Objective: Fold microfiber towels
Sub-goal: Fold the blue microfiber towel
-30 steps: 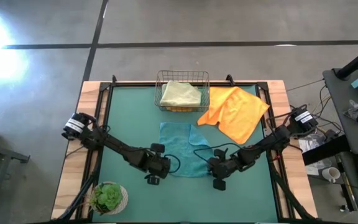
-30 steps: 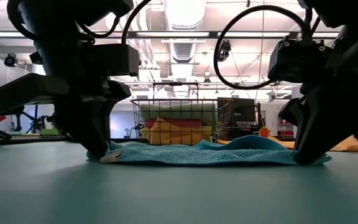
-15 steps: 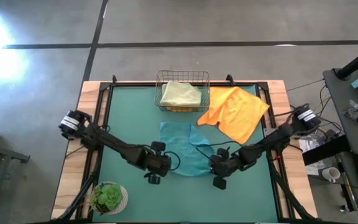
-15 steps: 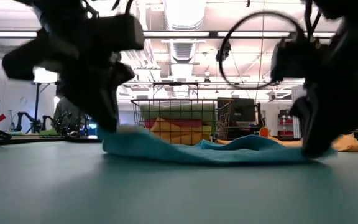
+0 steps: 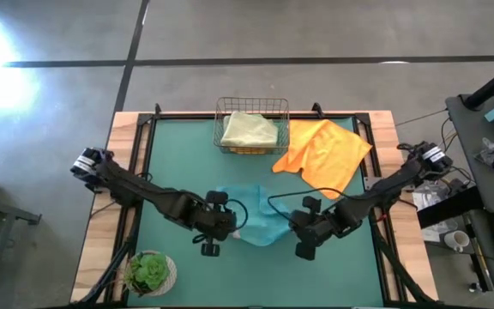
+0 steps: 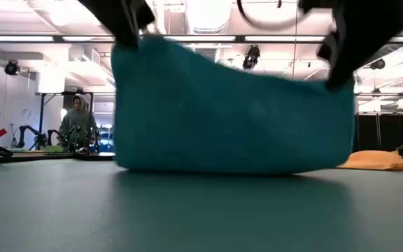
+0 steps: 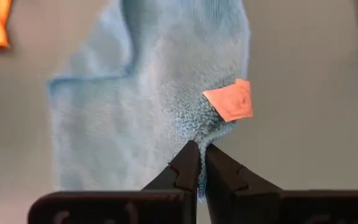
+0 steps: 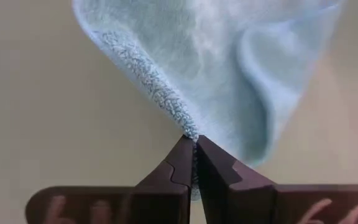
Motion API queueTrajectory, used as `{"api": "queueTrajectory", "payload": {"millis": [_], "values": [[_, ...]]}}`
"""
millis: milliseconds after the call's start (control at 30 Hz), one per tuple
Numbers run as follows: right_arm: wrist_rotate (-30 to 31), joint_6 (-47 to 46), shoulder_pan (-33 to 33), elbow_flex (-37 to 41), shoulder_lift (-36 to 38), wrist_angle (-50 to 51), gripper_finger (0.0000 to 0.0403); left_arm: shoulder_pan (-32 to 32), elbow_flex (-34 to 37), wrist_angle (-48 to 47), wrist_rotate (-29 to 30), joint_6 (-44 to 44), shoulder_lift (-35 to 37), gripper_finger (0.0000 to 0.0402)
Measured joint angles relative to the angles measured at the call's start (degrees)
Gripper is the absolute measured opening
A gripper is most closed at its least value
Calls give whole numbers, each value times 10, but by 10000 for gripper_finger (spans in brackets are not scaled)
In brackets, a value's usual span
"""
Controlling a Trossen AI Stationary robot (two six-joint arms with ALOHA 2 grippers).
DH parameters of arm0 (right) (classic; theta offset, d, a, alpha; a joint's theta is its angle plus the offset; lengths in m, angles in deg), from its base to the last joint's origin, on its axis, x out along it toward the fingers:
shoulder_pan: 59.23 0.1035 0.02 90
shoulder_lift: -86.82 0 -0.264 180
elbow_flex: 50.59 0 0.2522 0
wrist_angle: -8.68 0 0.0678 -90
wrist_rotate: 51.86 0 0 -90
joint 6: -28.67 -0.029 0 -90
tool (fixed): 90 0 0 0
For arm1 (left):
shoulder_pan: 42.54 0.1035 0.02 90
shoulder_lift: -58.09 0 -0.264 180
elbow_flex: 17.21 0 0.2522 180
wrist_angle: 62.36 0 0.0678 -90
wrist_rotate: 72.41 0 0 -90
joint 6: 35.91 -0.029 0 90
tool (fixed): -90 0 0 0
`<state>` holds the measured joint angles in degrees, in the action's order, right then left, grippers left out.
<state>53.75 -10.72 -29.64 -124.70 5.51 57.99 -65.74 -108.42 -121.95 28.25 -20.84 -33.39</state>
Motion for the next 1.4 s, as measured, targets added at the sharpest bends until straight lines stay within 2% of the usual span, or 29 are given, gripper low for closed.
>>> {"api": "queueTrajectory", "payload": {"millis": [133, 267, 600, 767, 900, 967, 1033, 1167, 1400], "values": [[51, 0, 18, -65, 2, 84, 8, 0, -41, -39, -31, 44, 17, 0], [112, 11, 36, -125, 1, 135, 8, -3, -72, -65, -30, 56, 26, 0], [273, 10, 55, -256, 2, 273, 8, 0, -189, -210, 26, 56, 35, 0], [318, 19, 57, -300, 2, 293, 8, 0, -241, -282, 60, 48, 35, 0], [358, 25, 57, -323, 2, 292, 8, -1, -283, -324, 110, 24, 35, 0], [360, 26, 57, -332, 2, 293, 8, -1, -308, -346, 143, 15, 35, 0], [331, 22, 49, -347, 2, 298, 8, -1, -331, -365, 177, 6, 35, 0], [375, -45, 37, -361, 2, 340, 8, 1, -371, -392, 233, -4, 35, 0], [369, -41, 10, -362, 1, 346, 8, 20, -379, -392, 238, -93, 36, 0]]}}
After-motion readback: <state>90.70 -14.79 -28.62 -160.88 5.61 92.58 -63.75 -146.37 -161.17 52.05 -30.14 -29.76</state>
